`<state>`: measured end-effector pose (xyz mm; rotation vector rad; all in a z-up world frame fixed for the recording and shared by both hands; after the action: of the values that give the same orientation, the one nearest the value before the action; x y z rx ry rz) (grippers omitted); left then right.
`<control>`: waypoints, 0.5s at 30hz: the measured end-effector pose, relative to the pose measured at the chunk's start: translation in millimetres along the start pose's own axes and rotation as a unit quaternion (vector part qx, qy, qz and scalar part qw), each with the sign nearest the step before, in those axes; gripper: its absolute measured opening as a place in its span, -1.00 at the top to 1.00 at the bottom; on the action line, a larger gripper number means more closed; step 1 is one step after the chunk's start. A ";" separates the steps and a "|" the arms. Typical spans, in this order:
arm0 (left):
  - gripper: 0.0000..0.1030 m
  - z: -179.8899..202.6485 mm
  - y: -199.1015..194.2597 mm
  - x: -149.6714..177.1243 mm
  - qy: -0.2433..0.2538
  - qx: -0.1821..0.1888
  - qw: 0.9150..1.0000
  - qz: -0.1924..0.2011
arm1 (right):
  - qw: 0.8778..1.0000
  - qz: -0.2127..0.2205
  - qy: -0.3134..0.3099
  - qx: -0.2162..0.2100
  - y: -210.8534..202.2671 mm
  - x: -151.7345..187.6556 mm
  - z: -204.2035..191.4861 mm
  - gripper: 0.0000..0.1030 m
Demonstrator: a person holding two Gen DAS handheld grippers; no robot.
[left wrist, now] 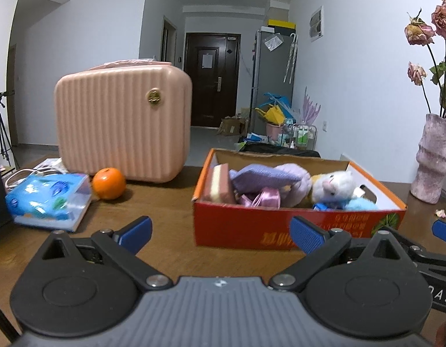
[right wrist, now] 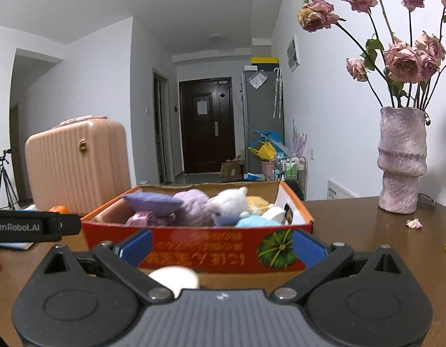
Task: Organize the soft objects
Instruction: 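Move both tools back from the box toward the remaining items on the table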
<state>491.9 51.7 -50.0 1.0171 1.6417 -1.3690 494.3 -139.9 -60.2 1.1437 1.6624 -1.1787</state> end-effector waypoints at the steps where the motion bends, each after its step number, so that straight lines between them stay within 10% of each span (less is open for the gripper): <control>1: -1.00 -3.4 -3.6 3.0 0.001 -0.001 1.000 -0.002 | 1.000 -0.003 -0.001 -0.001 -2.9 1.9 -1.2 -1.00; 15: -1.00 -45.3 -36.2 38.3 0.005 -0.009 0.999 -0.033 | 0.997 -0.073 -0.024 -0.011 -25.6 43.4 -42.7 -1.00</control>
<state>440.9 96.5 -64.5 0.9691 1.7061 -1.3907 453.4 -93.3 -82.8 0.9855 1.7410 -1.2647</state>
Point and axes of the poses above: each gripper's, at about its wrist camera, not at the fingertips, and y roughly the way its jaws point, z to its right, x to its underside, the point moved 9 cm from there along y, roughly the way its jaws point, and after that the axes turned 12 degrees about y, right-handed, at the moved point
